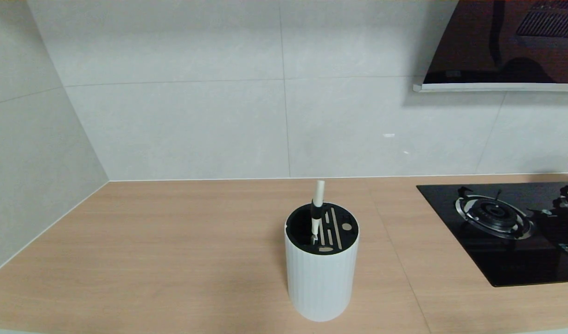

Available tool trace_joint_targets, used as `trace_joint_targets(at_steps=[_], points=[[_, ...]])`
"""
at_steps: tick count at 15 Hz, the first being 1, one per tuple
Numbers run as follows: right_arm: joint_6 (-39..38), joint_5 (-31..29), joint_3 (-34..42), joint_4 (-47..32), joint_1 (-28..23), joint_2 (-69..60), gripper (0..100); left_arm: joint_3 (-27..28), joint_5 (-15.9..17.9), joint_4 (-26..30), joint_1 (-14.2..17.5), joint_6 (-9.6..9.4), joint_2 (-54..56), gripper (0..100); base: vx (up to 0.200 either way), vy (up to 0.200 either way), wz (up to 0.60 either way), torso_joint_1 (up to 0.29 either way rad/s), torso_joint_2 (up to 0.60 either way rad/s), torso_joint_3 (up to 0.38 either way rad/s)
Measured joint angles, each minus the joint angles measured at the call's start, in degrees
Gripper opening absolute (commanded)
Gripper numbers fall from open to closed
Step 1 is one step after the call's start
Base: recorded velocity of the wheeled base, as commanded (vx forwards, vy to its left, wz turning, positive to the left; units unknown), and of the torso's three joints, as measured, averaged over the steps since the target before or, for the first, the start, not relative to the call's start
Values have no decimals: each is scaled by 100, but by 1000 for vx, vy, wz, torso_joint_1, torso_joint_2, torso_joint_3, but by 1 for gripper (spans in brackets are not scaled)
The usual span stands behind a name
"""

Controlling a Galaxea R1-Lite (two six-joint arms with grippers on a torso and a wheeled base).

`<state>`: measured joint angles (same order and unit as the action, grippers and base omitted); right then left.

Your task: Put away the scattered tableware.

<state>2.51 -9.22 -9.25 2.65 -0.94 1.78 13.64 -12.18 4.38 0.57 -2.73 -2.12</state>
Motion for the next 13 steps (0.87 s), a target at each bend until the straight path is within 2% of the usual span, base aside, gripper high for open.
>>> trace_joint_targets(at_steps=[1,3,6,7,10,13], points=[[6,117,306,11,12,-51,100,-284,307,-2,0,-227,65,100,0,0,0,0,0,0],[-16,312,766,4,43,-126,100,-833,591,-57,-9,-362,161,100,0,0,0,0,0,0],[-20,677,885,-297,48,-167,100,-1189,1084,-356,-22,-184,210,100,0,0,0,0,0,0],[-22,703,892,-291,52,-168,100,-1254,1109,-373,-24,-167,212,100,0,0,0,0,0,0],[-230,719,918,-286,50,-176,100,-1351,1150,-417,-65,121,196,100,0,0,0,0,0,0],[-244,719,925,-294,50,-178,100,-1364,1145,-417,-67,260,205,100,0,0,0,0,0,0]])
